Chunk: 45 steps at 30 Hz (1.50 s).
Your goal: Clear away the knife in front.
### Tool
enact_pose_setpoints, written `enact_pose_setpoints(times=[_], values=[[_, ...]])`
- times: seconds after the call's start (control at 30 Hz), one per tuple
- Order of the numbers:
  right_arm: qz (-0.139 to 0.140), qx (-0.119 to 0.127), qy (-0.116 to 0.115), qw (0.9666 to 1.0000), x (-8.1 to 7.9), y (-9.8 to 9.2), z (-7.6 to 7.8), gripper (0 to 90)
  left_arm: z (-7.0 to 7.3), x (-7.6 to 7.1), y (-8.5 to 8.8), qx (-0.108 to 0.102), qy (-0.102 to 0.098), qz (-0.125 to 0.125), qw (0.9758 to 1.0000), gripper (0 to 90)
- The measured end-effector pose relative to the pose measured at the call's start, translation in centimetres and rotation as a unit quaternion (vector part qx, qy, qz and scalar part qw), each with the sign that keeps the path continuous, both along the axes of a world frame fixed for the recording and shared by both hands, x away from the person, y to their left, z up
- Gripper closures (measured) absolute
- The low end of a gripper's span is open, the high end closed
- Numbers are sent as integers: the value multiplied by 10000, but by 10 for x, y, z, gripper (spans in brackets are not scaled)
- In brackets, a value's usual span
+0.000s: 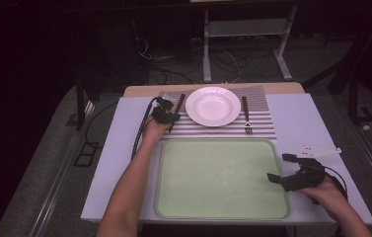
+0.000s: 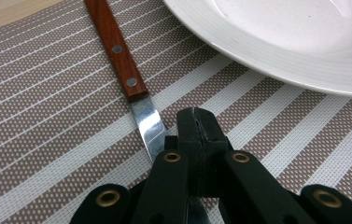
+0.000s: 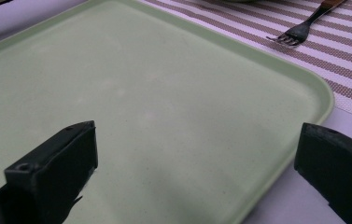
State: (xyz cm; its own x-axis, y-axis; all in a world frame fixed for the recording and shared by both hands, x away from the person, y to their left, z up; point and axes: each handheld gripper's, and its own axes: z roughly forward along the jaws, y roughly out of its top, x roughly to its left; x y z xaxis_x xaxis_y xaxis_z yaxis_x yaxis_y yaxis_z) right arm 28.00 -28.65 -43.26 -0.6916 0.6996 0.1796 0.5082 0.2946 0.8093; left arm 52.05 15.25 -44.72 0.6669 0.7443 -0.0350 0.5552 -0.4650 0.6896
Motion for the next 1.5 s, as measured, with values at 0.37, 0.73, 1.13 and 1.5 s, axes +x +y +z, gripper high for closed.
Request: enact_pose_setpoints(times=[0.37,0.73,1.13,1.5], values=[[-5,1,5,10000,0,0,0,0,2,1,10,9,4,141,9999,894],[6,-7,5,10000,0,0,0,0,1,3,17,-2,36,228,9997,893],[-15,4,-1,10000,-1,-1,0,0,21,11,9,-147,-246,210,9994,740],[-39,60,6,10000,-1,-3,0,0,18,33,6,-265,-175,395,9987,689]])
